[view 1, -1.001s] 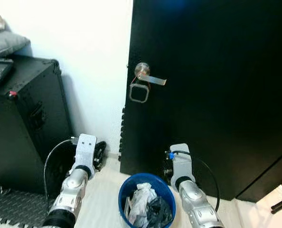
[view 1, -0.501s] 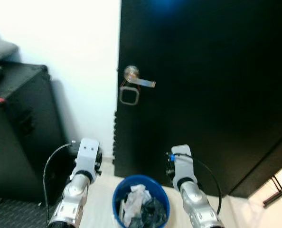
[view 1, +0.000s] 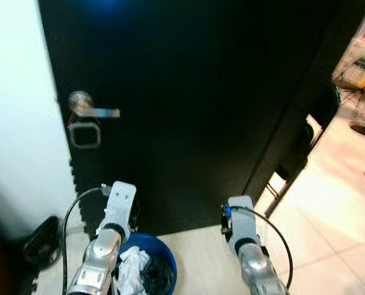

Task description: Clean up the room

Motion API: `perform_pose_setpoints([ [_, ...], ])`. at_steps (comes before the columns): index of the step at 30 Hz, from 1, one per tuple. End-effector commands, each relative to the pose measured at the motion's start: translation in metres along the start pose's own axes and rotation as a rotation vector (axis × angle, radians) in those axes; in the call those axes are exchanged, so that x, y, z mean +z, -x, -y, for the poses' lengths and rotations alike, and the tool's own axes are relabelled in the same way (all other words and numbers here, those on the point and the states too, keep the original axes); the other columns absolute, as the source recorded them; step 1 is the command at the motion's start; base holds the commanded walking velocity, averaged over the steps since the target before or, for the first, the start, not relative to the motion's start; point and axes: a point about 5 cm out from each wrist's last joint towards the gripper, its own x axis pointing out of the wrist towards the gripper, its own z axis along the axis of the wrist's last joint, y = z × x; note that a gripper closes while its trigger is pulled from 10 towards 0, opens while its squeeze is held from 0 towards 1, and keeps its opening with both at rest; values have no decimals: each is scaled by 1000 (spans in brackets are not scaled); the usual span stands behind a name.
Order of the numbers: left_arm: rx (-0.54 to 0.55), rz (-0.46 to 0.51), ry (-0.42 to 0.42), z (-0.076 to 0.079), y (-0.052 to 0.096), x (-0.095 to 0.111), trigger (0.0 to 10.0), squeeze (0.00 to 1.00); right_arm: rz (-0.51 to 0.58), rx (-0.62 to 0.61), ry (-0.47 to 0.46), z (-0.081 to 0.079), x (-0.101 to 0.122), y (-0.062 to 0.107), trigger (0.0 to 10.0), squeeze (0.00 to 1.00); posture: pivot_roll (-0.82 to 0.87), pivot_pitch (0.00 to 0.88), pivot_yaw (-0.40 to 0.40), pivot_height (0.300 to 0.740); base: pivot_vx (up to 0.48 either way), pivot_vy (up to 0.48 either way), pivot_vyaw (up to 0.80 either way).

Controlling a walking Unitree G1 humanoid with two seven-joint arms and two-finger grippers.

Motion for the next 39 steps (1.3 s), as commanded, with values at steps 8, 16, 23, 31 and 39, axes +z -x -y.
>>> perform_pose_setpoints([
  [8, -16, -14, -40, 4, 2, -4, 10000, 0, -17, -44, 0, 12, -3, -1, 10000, 0, -9, 0, -91, 740, 0, 0, -800],
  [16, -28, -7, -37, 8, 2, -1, 10000, 0, -26, -63, 14, 15, -5, -1, 10000, 0, -12, 0, -93, 740, 0, 0, -800],
  [23, -30, -6, -40, 7, 4, -2, 10000, 0, -25, -58, 15, 14, -5, -1, 10000, 0, -4, 0, -94, 740, 0, 0, -800],
  [31, -33, -9, -46, 7, 4, -3, 10000, 0, -34, -62, 22, 14, -6, 0, 10000, 0, -11, 0, -92, 740, 0, 0, -800],
  [39, -50, -12, -41, 11, 6, -6, 10000, 0, -47, -94, 46, 25, -9, 1, 10000, 0, -18, 0, -86, 740, 0, 0, -800],
])
